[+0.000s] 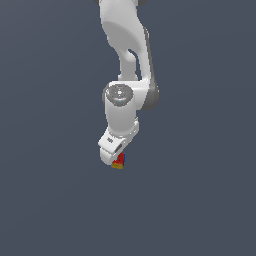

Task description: Pick up the object and move it to a goal position.

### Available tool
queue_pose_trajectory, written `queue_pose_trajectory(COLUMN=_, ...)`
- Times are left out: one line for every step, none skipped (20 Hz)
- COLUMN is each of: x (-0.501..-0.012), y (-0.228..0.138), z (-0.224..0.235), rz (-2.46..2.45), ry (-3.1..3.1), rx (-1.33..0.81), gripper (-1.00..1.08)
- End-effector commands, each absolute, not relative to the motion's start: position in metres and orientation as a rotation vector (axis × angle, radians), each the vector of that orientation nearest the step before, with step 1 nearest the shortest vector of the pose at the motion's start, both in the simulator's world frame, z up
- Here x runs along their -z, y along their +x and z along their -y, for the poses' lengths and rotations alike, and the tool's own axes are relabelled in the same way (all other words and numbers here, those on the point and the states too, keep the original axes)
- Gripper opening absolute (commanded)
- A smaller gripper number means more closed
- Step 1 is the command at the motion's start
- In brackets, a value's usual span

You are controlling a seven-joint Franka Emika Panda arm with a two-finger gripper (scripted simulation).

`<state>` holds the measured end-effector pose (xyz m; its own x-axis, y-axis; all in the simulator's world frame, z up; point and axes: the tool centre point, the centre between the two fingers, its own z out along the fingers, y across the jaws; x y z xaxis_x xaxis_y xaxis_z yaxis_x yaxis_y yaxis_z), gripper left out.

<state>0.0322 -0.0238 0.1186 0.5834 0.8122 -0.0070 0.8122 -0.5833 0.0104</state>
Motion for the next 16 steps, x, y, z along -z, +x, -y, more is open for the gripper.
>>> queue_pose_trajectory(x=-0.113, y=0.034, z=0.027, rz=-1.522, ry=2.736, rx=0.004, gripper=1.0)
queue_pose_trajectory(x=-0.111, y=0.034, z=0.029, rz=-1.558, ry=2.716, rx=0.005, gripper=1.0)
queue_pose_trajectory(x=-0.109, y=0.035, z=0.03, rz=-1.593, ry=2.696, rx=0.005, gripper=1.0)
queue_pose_trajectory(x=-0.107, y=0.035, z=0.031, rz=-1.629, ry=2.675, rx=0.005, gripper=1.0)
queue_pose_trajectory(x=-0.105, y=0.036, z=0.033, rz=-1.664, ry=2.654, rx=0.006, gripper=1.0)
queue_pose_trajectory(x=-0.103, y=0.036, z=0.034, rz=-1.699, ry=2.633, rx=0.006, gripper=1.0)
queue_pose_trajectory(x=-0.101, y=0.037, z=0.035, rz=-1.733, ry=2.612, rx=0.006, gripper=1.0)
queue_pose_trajectory(x=-0.1, y=0.037, z=0.037, rz=-1.765, ry=2.591, rx=0.006, gripper=1.0)
queue_pose_trajectory(x=-0.098, y=0.037, z=0.038, rz=-1.796, ry=2.571, rx=0.005, gripper=1.0)
queue_pose_trajectory(x=-0.096, y=0.038, z=0.039, rz=-1.824, ry=2.551, rx=0.005, gripper=1.0)
queue_pose_trajectory(x=-0.095, y=0.038, z=0.04, rz=-1.85, ry=2.533, rx=0.005, gripper=1.0)
queue_pose_trajectory(x=-0.093, y=0.039, z=0.041, rz=-1.875, ry=2.516, rx=0.004, gripper=1.0)
queue_pose_trajectory(x=-0.092, y=0.039, z=0.042, rz=-1.898, ry=2.499, rx=0.004, gripper=1.0)
queue_pose_trajectory(x=-0.09, y=0.039, z=0.043, rz=-1.918, ry=2.484, rx=0.003, gripper=1.0)
queue_pose_trajectory(x=-0.089, y=0.039, z=0.044, rz=-1.937, ry=2.47, rx=0.003, gripper=1.0)
queue_pose_trajectory(x=-0.088, y=0.04, z=0.044, rz=-1.955, ry=2.457, rx=0.003, gripper=1.0)
